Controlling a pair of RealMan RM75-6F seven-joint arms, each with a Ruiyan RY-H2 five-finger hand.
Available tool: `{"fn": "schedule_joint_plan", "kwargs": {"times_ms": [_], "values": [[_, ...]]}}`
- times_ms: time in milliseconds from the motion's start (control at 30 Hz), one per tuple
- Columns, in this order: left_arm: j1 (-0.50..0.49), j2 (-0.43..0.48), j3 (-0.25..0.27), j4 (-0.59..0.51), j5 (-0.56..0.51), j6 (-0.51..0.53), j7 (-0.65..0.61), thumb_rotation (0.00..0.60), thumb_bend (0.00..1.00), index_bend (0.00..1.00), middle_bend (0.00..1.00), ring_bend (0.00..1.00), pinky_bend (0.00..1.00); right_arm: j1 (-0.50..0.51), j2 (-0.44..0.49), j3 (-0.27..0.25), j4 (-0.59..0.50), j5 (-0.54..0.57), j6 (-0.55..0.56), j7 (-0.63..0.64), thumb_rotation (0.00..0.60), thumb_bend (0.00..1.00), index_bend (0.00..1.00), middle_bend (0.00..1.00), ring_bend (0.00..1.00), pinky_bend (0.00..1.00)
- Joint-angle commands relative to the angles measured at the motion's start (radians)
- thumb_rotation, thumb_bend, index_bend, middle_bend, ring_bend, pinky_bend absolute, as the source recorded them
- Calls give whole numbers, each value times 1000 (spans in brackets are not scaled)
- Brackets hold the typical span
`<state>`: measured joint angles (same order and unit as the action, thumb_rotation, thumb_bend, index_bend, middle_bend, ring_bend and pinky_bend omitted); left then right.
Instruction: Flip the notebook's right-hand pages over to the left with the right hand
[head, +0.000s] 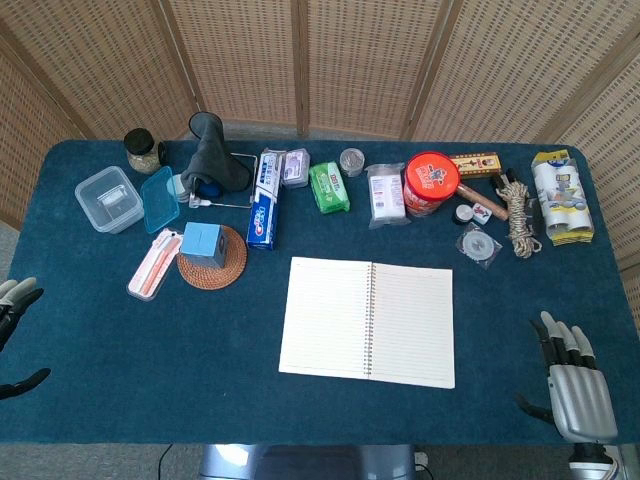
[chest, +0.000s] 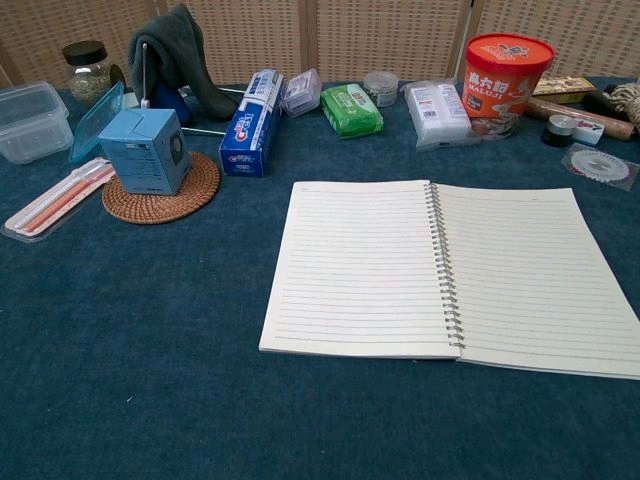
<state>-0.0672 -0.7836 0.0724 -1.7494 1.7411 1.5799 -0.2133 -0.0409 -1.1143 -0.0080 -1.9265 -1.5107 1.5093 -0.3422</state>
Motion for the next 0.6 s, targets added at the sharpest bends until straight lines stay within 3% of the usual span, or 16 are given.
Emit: {"fn": "schedule_joint_plan", "kwargs": {"times_ms": [33, 367, 433, 467, 600], "values": [[0, 4, -1, -7, 1, 1, 5, 600, 25, 0, 0, 0, 38, 6, 0, 0, -5, -1, -9, -3, 600, 0, 0, 0, 0, 0], [0, 18, -8, -26, -8, 3, 11, 600, 26, 0, 0, 0, 39, 50, 25, -7, -32, -11, -87, 39, 600, 0, 0, 0, 0, 0], [-2, 19, -9, -29, -9, -3, 14, 600, 26, 0, 0, 0, 39, 86, 53, -25, -58, -13, -169, 84, 600, 14, 0, 0, 0, 0], [-6, 18, -10, -33, -8, -8, 15, 600, 26, 0, 0, 0, 39, 132, 61, -35, -89, -9, -264, 141, 600, 23, 0, 0, 0, 0], [-9, 20, -10, -44, -10, -18, 25, 600, 26, 0, 0, 0, 38, 243, 108, -12, -107, 26, -441, 254, 595, 80, 19, 0, 0, 0]]}}
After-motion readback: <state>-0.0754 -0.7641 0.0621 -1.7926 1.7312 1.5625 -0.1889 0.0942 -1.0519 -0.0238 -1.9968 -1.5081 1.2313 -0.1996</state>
